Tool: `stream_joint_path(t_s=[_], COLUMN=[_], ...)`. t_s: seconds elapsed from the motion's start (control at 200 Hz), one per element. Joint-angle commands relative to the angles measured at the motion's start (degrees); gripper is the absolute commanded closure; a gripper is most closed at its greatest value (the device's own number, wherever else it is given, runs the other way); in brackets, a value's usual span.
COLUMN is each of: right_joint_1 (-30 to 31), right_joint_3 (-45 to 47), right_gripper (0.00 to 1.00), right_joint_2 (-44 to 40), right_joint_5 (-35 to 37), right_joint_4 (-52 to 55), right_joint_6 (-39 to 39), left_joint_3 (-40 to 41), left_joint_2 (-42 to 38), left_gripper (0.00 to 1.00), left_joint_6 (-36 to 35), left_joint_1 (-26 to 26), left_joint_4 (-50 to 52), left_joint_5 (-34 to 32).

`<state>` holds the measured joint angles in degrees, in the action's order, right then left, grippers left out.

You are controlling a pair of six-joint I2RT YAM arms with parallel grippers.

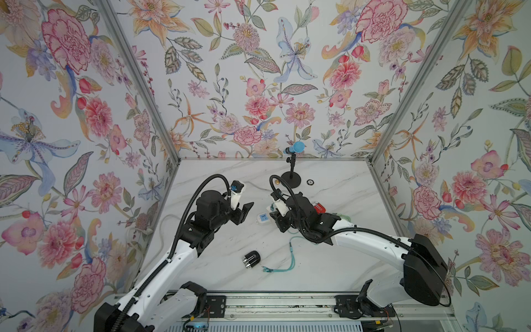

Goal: Charge the electric shaver
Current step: Insert the plug into the socket.

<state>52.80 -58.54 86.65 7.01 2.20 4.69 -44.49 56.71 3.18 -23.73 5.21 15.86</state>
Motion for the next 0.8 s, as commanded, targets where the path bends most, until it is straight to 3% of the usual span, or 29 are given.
stream_joint_path(t_s=[0.0, 0.285, 0.796], right_joint_1=[0.63, 0.90, 3.07], right_joint_3=[-0.92, -0.78, -0.17], right_gripper=[1.00, 1.00, 1.00], right_joint_2=[3.60, 11.21, 14.33], right_joint_5=[9.87, 14.90, 20.06], right_joint_4=[-7.78, -16.87, -15.89], right_joint_6=[0.23, 2.26, 11.14], left_joint_3=[1.21, 2.93, 2.79], left_joint_2=[-1.72, -3.14, -1.74], left_gripper=[0.36, 0.36, 0.36], left_joint_6=[1.92, 2.09, 2.44], left_joint_1=[1.11, 2.50, 3.95], left_joint_4=[-2.61, -3.58, -3.78], left_joint_5=[-10.18, -12.80, -10.34])
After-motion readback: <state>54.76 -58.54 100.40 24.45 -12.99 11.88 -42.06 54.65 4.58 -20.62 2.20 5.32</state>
